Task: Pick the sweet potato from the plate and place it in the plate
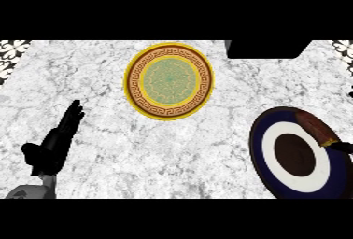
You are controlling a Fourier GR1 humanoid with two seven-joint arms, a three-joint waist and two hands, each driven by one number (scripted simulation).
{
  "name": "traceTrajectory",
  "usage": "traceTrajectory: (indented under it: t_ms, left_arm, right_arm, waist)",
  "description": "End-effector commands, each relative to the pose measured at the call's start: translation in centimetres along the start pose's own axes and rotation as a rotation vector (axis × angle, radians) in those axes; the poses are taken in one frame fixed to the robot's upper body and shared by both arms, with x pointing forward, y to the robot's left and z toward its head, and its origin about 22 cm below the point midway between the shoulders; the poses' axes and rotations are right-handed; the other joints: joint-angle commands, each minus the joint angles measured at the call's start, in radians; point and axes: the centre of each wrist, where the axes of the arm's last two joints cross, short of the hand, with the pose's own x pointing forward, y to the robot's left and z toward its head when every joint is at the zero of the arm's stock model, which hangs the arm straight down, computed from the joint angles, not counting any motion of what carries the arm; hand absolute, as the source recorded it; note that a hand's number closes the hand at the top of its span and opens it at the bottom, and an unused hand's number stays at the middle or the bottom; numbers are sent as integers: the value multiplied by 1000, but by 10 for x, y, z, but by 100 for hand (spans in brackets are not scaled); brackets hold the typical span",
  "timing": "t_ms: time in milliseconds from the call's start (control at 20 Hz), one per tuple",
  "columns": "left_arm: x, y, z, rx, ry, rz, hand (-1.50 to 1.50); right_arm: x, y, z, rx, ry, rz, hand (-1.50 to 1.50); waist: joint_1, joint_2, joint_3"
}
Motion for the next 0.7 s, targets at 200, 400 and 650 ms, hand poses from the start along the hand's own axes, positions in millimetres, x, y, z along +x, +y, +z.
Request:
traceTrajectory:
  t_ms: [200, 400, 650]
  left_arm:
    - [-4, -1, -4, 5, 2, -17, 0]
    - [-8, -17, -2, -3, -9, 4, 0]
    - [2, -1, -8, -20, 10, 16, 0]
  right_arm:
    - [21, -35, 0, 242, 242, 330, -150]
    - [27, -26, -13, 331, 287, 347, -150]
    - [24, -20, -28, 356, 373, 410, -150]
  waist:
    - [6, 4, 0]
    - [7, 3, 0]
    - [10, 3, 1]
